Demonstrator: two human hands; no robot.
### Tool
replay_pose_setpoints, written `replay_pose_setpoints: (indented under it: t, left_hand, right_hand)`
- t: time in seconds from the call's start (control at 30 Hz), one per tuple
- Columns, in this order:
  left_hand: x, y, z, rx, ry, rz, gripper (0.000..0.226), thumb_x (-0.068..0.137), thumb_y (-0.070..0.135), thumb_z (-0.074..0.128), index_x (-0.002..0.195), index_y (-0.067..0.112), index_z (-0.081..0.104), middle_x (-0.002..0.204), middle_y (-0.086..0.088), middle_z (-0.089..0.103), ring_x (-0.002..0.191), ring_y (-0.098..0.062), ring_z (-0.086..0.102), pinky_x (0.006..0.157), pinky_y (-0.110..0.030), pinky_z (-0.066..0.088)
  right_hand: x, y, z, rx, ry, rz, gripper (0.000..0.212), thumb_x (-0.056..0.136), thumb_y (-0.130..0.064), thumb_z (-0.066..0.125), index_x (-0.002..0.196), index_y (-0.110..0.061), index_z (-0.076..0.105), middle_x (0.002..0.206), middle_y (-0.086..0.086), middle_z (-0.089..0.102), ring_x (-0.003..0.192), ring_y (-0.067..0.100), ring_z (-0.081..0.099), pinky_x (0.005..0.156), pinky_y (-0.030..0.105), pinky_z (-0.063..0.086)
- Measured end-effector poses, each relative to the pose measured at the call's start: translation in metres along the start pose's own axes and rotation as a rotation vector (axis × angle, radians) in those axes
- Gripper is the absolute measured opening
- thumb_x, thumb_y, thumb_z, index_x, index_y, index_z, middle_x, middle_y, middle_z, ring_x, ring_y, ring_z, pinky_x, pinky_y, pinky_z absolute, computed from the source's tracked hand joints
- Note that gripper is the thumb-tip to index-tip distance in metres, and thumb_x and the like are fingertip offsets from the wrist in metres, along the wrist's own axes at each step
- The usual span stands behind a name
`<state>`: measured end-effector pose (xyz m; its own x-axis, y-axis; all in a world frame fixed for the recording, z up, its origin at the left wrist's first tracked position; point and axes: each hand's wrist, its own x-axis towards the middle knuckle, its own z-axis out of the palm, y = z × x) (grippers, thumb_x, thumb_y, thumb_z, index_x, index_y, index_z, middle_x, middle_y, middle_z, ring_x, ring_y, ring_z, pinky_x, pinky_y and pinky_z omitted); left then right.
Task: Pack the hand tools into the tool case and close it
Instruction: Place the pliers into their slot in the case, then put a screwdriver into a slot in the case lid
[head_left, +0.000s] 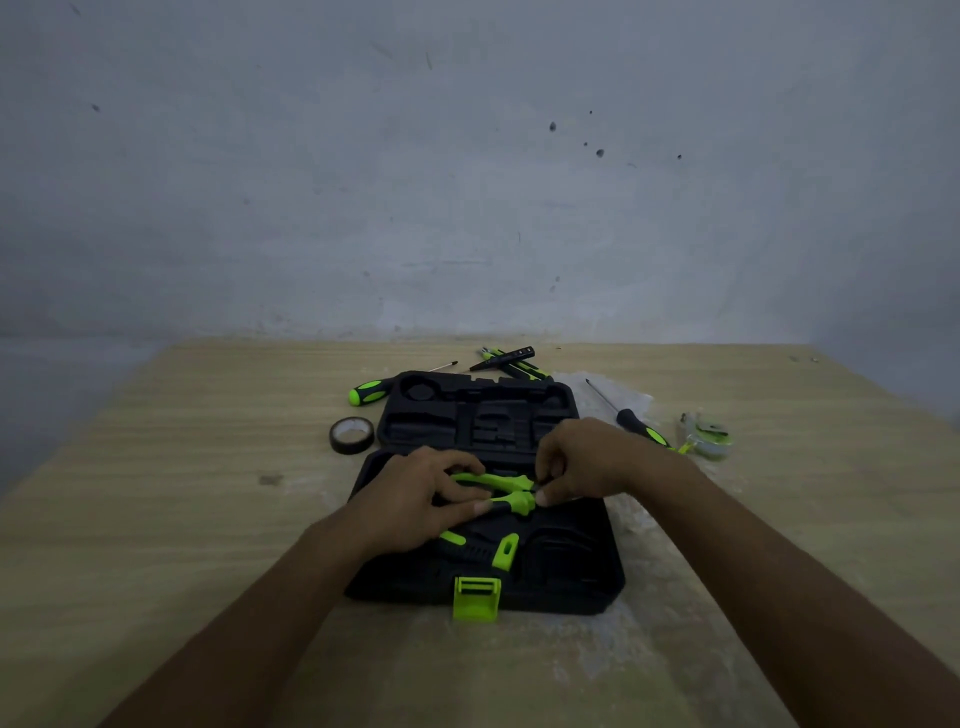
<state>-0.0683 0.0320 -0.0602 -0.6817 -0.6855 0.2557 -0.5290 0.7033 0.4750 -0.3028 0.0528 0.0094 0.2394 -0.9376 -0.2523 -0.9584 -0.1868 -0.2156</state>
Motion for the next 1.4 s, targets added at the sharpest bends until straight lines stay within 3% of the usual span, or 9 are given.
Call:
replay_pose_setpoints:
  t: [0.13,0.27,0.53,0.67,0.73,0.83,0.93,1.23,1.4]
  left_hand:
    - [-0.002,0.002,-0.001,0.028,-0.005,0.003,0.043,0.084,0.070,0.038,0.102,0.046,0.070,0.125,0.023,0.056,0.103,-0.007,0.050,0.085,-0.047,0.047]
    - [-0.001,0.005,-0.003,0.007,-0.065,-0.052,0.030,0.087,0.060,0.051,0.107,0.045,0.068,0.134,0.021,0.052,0.118,-0.008,0.041,0.097,-0.051,0.040]
    - [-0.003,0.008,-0.003,-0.073,0.043,-0.123,0.031,0.096,0.034,0.054,0.125,0.029,0.063,0.129,0.012,0.060,0.121,-0.007,0.049,0.104,-0.029,0.039]
    - [-0.004,0.006,0.000,-0.007,0.100,-0.154,0.036,0.092,0.044,0.052,0.125,0.034,0.060,0.121,0.011,0.064,0.120,-0.011,0.049,0.105,-0.047,0.032]
    - [-0.003,0.006,0.001,0.040,0.104,-0.203,0.035,0.092,0.048,0.052,0.126,0.039,0.057,0.122,0.015,0.058,0.120,-0.008,0.040,0.097,-0.040,0.021]
    - [-0.003,0.007,0.002,0.131,0.144,-0.236,0.042,0.089,0.054,0.053,0.129,0.043,0.052,0.120,0.024,0.043,0.118,-0.005,0.027,0.087,-0.036,0.014]
    - [-0.001,0.009,0.001,0.202,0.093,-0.234,0.045,0.089,0.057,0.050,0.132,0.044,0.048,0.123,0.022,0.038,0.122,-0.009,0.024,0.089,-0.039,0.016]
    - [-0.005,0.012,0.002,0.233,0.065,-0.211,0.043,0.094,0.054,0.042,0.133,0.038,0.049,0.127,0.017,0.039,0.126,-0.010,0.023,0.097,-0.043,0.017]
    - [-0.008,0.014,0.003,0.234,0.074,-0.170,0.065,0.086,0.071,0.023,0.132,0.036,0.050,0.129,0.017,0.038,0.127,-0.007,0.024,0.100,-0.043,0.013]
  right_hand:
    - [0.010,-0.001,-0.011,-0.001,-0.123,0.168,0.064,0.070,-0.048,0.080,0.113,-0.004,0.062,0.116,0.014,0.063,0.097,0.028,0.058,0.075,0.032,0.040]
    - [0.022,-0.007,-0.017,-0.036,-0.252,0.223,0.058,0.066,-0.048,0.083,0.086,-0.002,0.053,0.075,0.007,0.050,0.067,0.021,0.042,0.058,0.031,0.031]
    - [0.032,-0.003,-0.025,-0.026,-0.412,0.195,0.060,0.071,-0.047,0.079,0.106,-0.019,0.039,0.110,0.001,0.039,0.091,0.028,0.044,0.076,0.041,0.042]
    - [0.033,-0.002,-0.025,-0.009,-0.438,0.189,0.073,0.056,-0.072,0.074,0.099,-0.025,0.039,0.098,-0.005,0.043,0.083,0.021,0.046,0.077,0.045,0.043]
    - [0.036,-0.005,-0.022,0.006,-0.418,0.189,0.088,0.038,-0.089,0.063,0.098,-0.027,0.044,0.099,-0.007,0.047,0.084,0.021,0.049,0.080,0.045,0.044]
    - [0.039,-0.011,-0.015,-0.097,-0.386,0.177,0.102,0.064,-0.079,0.060,0.139,-0.015,0.034,0.142,0.004,0.042,0.122,0.030,0.048,0.092,0.041,0.040]
    - [0.042,-0.019,-0.012,-0.143,-0.331,0.201,0.102,0.072,-0.071,0.062,0.145,-0.008,0.027,0.152,0.009,0.035,0.130,0.031,0.044,0.093,0.038,0.038]
    - [0.020,-0.024,-0.002,-0.166,-0.148,0.098,0.072,0.076,-0.067,0.062,0.123,-0.017,0.042,0.127,0.012,0.043,0.099,0.031,0.054,0.080,0.039,0.044]
    - [0.013,0.026,0.005,0.199,0.331,0.097,0.036,0.090,-0.050,0.055,0.083,-0.014,0.055,0.083,0.007,0.060,0.075,0.021,0.056,0.066,0.033,0.042]
